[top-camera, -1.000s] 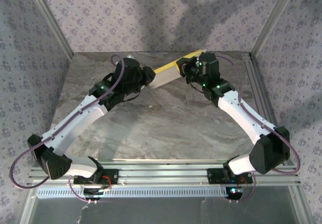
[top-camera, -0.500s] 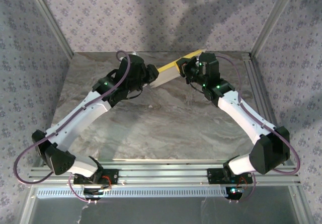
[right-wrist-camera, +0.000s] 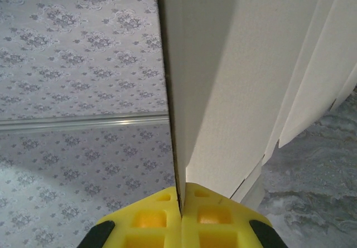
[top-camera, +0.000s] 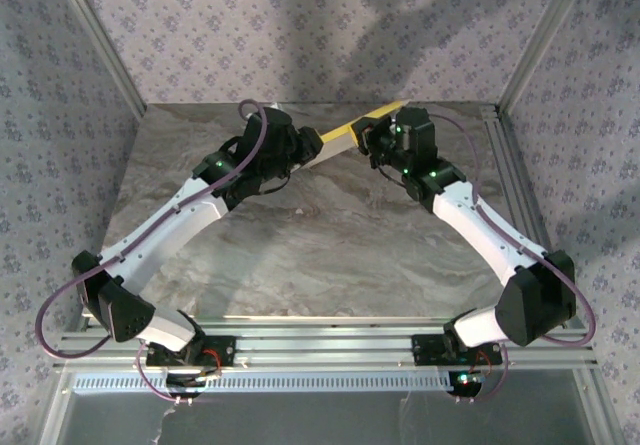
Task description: Fold the paper box
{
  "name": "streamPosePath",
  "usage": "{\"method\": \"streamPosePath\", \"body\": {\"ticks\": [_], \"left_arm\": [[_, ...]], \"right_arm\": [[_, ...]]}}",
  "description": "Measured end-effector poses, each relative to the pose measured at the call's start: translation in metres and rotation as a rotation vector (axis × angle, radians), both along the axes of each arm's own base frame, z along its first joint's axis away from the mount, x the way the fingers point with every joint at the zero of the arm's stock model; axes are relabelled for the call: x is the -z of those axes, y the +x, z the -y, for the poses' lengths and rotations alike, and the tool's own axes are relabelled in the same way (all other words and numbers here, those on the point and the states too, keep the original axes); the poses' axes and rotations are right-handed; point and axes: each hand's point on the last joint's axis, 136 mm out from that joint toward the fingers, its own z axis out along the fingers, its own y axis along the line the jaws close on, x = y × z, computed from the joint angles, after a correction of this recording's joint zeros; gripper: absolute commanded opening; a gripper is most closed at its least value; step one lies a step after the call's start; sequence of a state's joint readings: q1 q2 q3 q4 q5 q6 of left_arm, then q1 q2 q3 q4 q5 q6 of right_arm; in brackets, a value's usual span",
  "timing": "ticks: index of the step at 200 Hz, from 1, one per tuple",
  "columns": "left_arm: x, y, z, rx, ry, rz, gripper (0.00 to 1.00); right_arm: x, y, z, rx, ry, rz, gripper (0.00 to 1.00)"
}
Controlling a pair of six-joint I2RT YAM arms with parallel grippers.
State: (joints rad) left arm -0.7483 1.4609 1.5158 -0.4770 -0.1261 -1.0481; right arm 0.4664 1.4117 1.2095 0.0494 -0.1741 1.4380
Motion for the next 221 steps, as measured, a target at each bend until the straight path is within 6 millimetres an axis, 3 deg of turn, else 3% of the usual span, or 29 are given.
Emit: {"method": "streamPosePath", "body": {"ticks": [46,83,114,139,171,185,221], "left_arm": [[0.011,-0.001,0.001,-0.009,-0.009,-0.028,0.40],[0.012,-0.001,-0.013,-0.057,0.050,-0.007,0.39],[0.009,-0.019,-0.028,-0.121,0.105,0.052,0.40],[0.031,-0.045,-0.038,-0.143,-0.042,0.071,0.41],[0.056,-0.035,-0.028,-0.199,-0.216,0.052,0.45],[0.051,-0.029,-0.021,-0.213,-0.301,0.053,0.48],[0.018,-0.020,-0.022,-0.267,-0.555,0.101,0.52]], "right_arm": [[0.009,-0.001,-0.001,-0.005,0.027,-0.021,0.00],[0.013,-0.001,0.000,-0.003,0.024,-0.026,0.00],[0.025,-0.006,0.006,0.020,0.035,-0.041,0.00],[0.029,-0.005,0.008,0.036,0.081,-0.049,0.00],[0.022,-0.003,0.007,0.049,0.168,-0.048,0.00],[0.019,-0.002,0.006,0.051,0.202,-0.046,0.00],[0.020,-0.001,0.004,0.067,0.263,-0.068,0.00]]}}
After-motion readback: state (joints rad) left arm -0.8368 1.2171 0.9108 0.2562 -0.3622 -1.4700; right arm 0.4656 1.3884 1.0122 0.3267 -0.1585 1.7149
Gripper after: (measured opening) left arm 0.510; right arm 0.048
